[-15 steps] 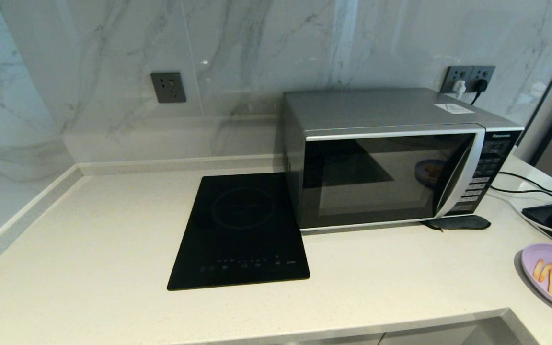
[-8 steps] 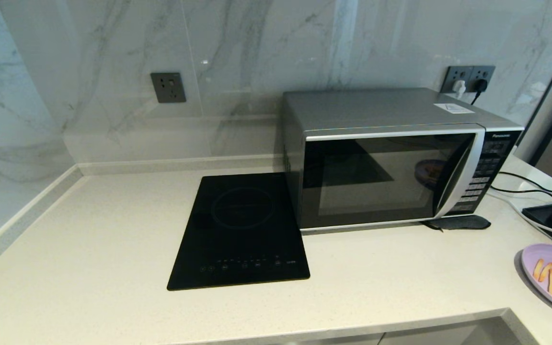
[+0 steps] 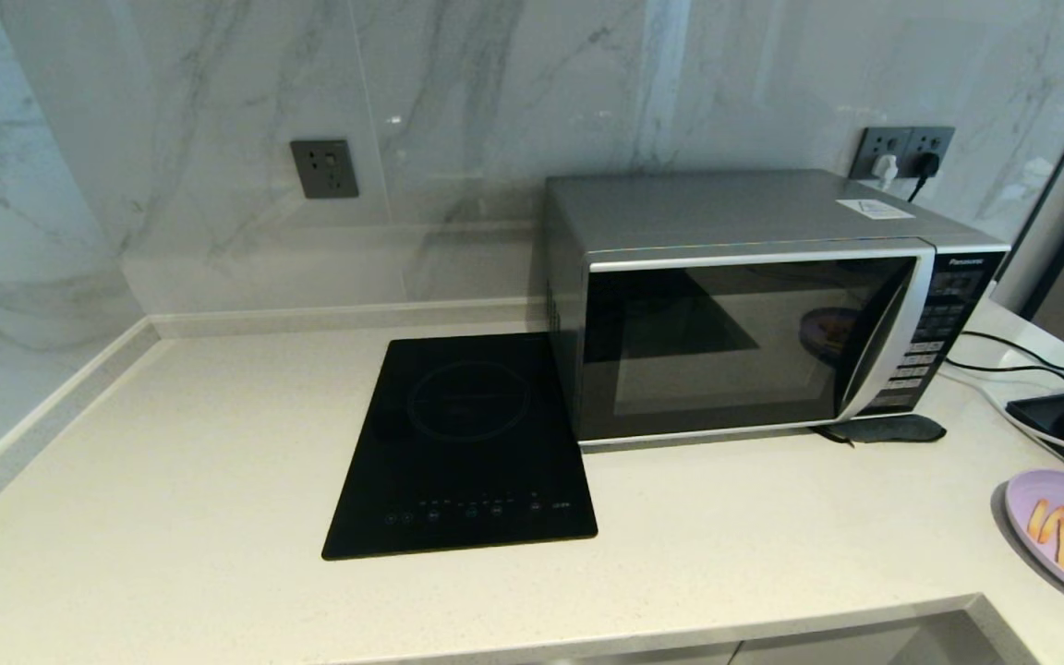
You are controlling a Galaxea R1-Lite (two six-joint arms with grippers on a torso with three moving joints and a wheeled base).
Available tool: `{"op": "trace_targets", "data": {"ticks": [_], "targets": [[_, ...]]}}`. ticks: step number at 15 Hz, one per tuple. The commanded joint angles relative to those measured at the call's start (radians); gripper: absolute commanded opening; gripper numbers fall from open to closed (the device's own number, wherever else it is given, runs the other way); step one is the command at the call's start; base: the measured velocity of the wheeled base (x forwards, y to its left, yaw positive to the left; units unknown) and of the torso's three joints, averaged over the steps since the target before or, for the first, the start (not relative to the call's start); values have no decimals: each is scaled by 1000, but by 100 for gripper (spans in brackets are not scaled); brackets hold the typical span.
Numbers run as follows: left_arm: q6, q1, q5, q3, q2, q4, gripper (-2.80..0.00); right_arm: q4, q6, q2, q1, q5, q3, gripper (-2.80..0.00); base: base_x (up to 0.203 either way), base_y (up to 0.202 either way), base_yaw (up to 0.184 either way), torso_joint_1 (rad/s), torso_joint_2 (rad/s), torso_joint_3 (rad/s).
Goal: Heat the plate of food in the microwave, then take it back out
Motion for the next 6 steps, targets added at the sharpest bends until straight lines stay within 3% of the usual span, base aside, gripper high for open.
{"op": "trace_targets", "data": {"ticks": [1, 6], "targets": [[-1, 0, 0, 0, 2, 0, -280, -1, 0, 2, 0, -1, 2, -280, 0, 0, 0, 0, 0, 0], [-1, 0, 0, 0, 2, 0, -280, -1, 7, 2, -1, -1, 2, -280, 0, 0, 0, 0, 0, 0]]}}
